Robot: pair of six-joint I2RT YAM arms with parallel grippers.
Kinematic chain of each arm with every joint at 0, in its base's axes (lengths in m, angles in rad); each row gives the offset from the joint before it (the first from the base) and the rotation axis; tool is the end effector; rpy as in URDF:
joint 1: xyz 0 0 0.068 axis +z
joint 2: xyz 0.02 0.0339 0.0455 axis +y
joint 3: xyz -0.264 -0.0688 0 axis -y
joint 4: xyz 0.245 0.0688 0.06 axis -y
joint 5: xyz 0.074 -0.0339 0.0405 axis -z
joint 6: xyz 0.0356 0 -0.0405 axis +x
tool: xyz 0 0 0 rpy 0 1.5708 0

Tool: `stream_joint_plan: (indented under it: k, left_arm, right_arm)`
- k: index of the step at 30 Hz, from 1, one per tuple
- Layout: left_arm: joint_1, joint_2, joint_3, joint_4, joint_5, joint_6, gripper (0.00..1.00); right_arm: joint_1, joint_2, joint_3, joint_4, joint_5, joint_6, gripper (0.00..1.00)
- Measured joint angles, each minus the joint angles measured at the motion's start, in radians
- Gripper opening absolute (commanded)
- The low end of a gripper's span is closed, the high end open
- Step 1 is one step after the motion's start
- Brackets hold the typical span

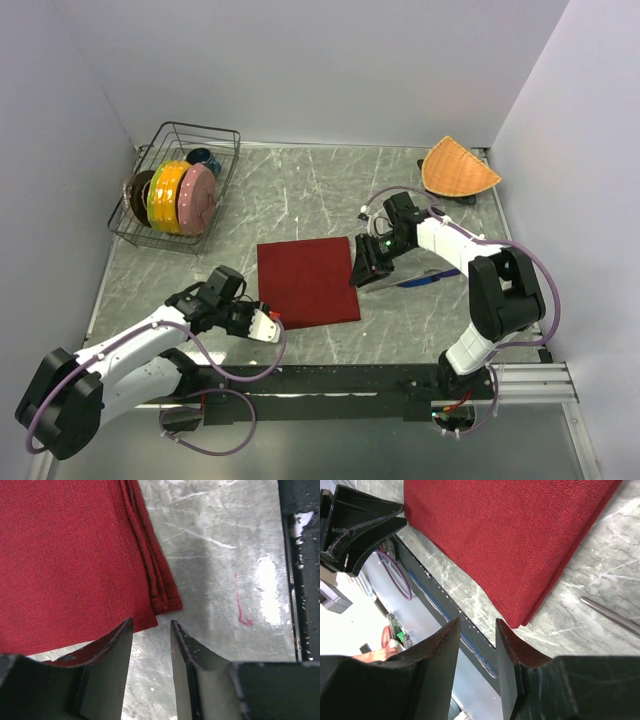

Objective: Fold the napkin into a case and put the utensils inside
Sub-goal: Pick up the top corner of the square folded napkin from the center of the board.

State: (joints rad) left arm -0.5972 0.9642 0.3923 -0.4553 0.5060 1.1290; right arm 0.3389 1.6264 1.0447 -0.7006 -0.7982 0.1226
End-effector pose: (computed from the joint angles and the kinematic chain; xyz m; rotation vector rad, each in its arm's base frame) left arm 0.1246 -0.1056 0.1583 1.9831 1.4635 -0.4332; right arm 0.2749 0.1239 0.1978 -0.4714 2.7574 1.2391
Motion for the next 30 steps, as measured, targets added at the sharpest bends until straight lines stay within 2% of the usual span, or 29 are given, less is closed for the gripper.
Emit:
stream_joint_plan:
  k: [11,14,15,18,24,30]
  left_arm:
    - [-0.002,0.049,0.0,0.048,-0.015,0.012,0.22]
    - [-0.002,0.052,0.001,0.052,-0.015,0.017,0.14]
    - [-0.002,0.052,0.001,0.053,-0.015,0.018,0.08]
    - [-0.002,0.053,0.021,0.039,-0.018,0.025,0.01]
    - [-0.002,0.085,0.153,0.005,-0.021,0.036,0.01]
    - [-0.002,0.225,0.309,0.044,-0.015,0.013,0.01]
  right_arm:
    - [-0.014,0.0,0.0,-0.003,-0.007,0.003,0.43]
    - [-0.018,0.0,0.0,-0.003,-0.008,0.002,0.43]
    - [-0.019,0.0,0.0,-0.004,-0.008,0.003,0.43]
    - [-0.023,0.001,0.0,-0.004,-0.013,0.003,0.43]
    - [-0.024,0.002,0.0,-0.003,-0.016,0.01,0.43]
    - [-0.045,0.024,0.001,-0.002,-0.022,0.018,0.43]
